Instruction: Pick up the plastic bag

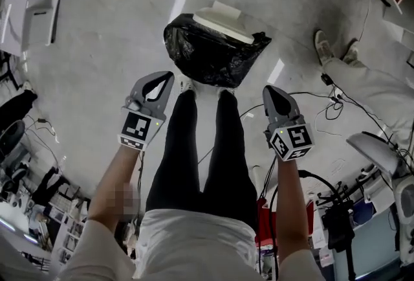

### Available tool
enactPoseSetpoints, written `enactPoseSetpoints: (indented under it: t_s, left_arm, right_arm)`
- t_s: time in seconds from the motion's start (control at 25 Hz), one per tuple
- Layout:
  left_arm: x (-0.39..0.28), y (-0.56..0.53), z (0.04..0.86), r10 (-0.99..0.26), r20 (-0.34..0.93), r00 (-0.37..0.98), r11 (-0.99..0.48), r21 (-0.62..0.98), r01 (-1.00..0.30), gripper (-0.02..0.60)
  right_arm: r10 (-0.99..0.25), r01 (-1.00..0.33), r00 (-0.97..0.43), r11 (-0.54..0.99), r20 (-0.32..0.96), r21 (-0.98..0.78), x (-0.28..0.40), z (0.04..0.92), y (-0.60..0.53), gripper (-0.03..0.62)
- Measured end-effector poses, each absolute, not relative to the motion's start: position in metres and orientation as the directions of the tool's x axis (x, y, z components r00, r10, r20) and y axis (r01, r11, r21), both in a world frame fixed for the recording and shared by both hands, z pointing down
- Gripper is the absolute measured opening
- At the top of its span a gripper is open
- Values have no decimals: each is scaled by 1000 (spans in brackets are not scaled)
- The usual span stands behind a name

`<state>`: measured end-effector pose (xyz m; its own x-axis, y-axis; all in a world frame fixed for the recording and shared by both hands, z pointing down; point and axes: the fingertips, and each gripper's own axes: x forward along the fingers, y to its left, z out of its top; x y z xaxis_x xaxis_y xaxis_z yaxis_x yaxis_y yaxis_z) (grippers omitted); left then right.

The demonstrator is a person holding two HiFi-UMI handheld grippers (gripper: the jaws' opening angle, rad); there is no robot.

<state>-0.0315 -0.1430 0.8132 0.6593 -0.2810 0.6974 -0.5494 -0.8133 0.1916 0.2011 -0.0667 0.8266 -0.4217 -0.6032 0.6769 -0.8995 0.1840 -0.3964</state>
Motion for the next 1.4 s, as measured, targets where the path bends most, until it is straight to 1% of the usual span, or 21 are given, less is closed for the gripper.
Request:
enactPoseSetpoints:
  t_s: [0.08,0.12,0.16,0.28,0.36,0.4,0.44,0.56,0.64,0.72,0.84,1.0,1.08,1.16,1.28,1.4]
  left_arm:
    - [-31,-145,845,-254,706,661,-828,194,-527,5]
    - [-30,-145,860,-238,710,662,-835,199,-513,5]
    - [-29,-144,874,-222,714,664,-840,206,-502,5]
    - [-30,-143,919,-184,732,656,-844,225,-487,5]
    - [-37,-144,952,-169,752,637,-837,232,-495,6]
    - [-44,-146,970,-162,764,625,-826,242,-510,9]
    - [-52,-150,987,-154,775,613,-805,261,-532,44]
    - [-80,-167,1035,-139,792,595,-707,341,-620,75]
    - [-97,-181,1058,-136,801,582,-657,367,-659,90]
    - [-109,-190,1075,-118,813,570,-636,378,-672,120]
    - [-121,-196,1098,-73,820,568,-605,417,-678,184]
    - [-123,-197,1123,-19,771,637,-484,550,-681,246]
    - [-119,-199,1131,-10,714,700,-398,639,-658,253]
    - [-113,-203,1135,-21,659,752,-329,705,-628,259]
    - [-106,-204,1144,6,632,775,-290,742,-604,265]
    - [-102,-202,1160,47,618,785,-273,764,-585,265]
  right_arm:
    - [-584,-896,-431,185,688,-404,207,862,-65,8]
    - [-573,-893,-438,188,693,-409,208,878,-64,30]
    - [-562,-890,-445,191,697,-414,208,893,-63,37]
    - [-537,-885,-455,185,710,-428,211,933,-60,42]
    - [-528,-881,-457,159,716,-445,217,959,-61,64]
    - [-525,-878,-458,138,717,-459,222,971,-62,86]
    - [-525,-873,-459,113,717,-475,227,983,-64,102]
    - [-532,-849,-467,48,706,-526,243,1013,-74,158]
    - [-533,-836,-476,27,699,-549,250,1029,-80,184]
    - [-525,-825,-490,22,696,-564,253,1043,-85,214]
    - [-510,-800,-525,23,681,-600,250,1061,-90,254]
    - [-501,-726,-592,-9,631,-688,240,1077,-93,339]
    - [-508,-678,-622,-33,596,-735,238,1084,-94,386]
    - [-528,-588,-672,-46,520,-807,236,1085,-97,412]
    - [-531,-434,-758,-23,378,-901,223,1078,-103,413]
    - [-491,-392,-806,27,330,-920,205,1078,-110,410]
